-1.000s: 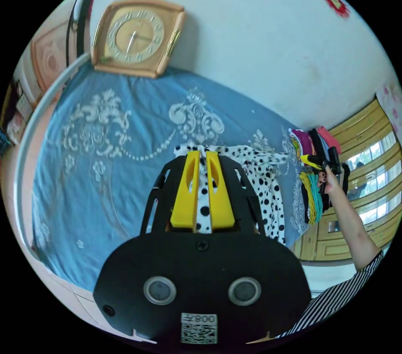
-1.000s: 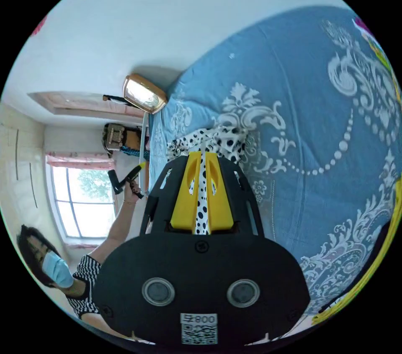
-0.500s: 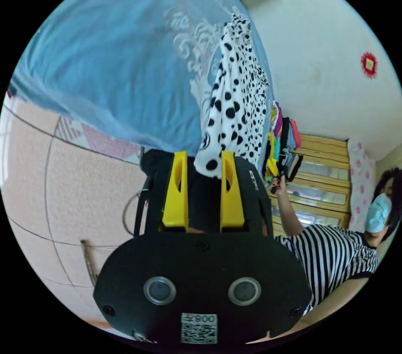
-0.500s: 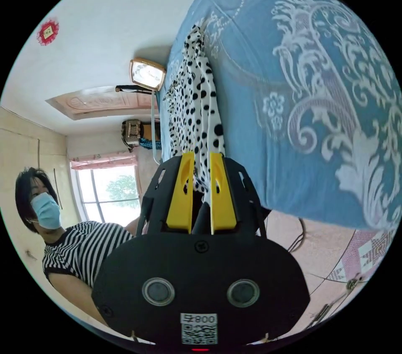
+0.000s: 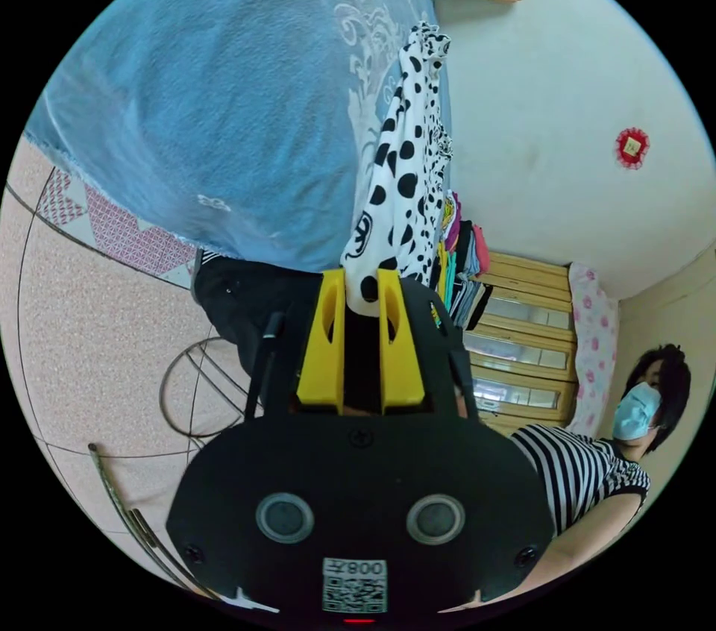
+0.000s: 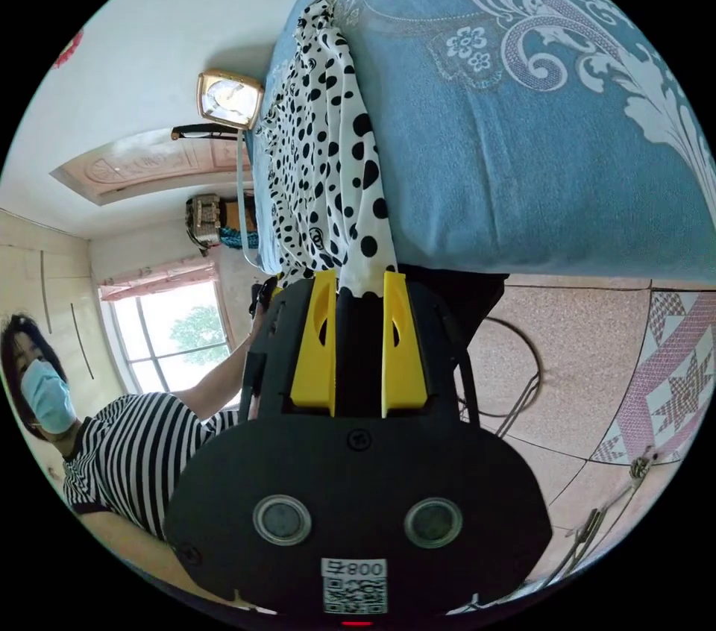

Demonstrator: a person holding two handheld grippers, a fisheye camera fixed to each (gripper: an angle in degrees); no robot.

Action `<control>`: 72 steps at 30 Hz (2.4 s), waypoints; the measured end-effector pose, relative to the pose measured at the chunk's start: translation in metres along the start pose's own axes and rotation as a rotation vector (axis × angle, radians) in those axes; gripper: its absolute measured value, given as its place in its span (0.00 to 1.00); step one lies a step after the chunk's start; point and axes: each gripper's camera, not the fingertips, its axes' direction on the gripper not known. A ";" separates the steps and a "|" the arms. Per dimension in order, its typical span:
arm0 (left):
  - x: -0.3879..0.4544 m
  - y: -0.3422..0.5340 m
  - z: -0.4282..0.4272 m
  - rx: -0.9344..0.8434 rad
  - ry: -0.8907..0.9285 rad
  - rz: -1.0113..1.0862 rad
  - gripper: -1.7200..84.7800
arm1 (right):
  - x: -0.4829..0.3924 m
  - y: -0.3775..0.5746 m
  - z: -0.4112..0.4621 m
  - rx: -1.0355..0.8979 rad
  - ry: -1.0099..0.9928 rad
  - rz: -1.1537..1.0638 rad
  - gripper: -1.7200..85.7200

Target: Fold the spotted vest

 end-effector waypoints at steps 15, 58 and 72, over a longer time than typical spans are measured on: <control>0.013 0.004 -0.039 0.022 0.061 0.092 0.05 | 0.010 0.015 -0.033 0.028 -0.042 0.006 0.03; 0.347 0.024 -0.021 0.042 -0.005 0.650 0.04 | -0.223 0.077 -0.167 0.185 0.020 -0.541 0.02; 0.201 0.025 0.078 -0.042 -0.043 0.100 0.04 | -0.055 0.051 -0.074 0.038 -0.094 -0.002 0.02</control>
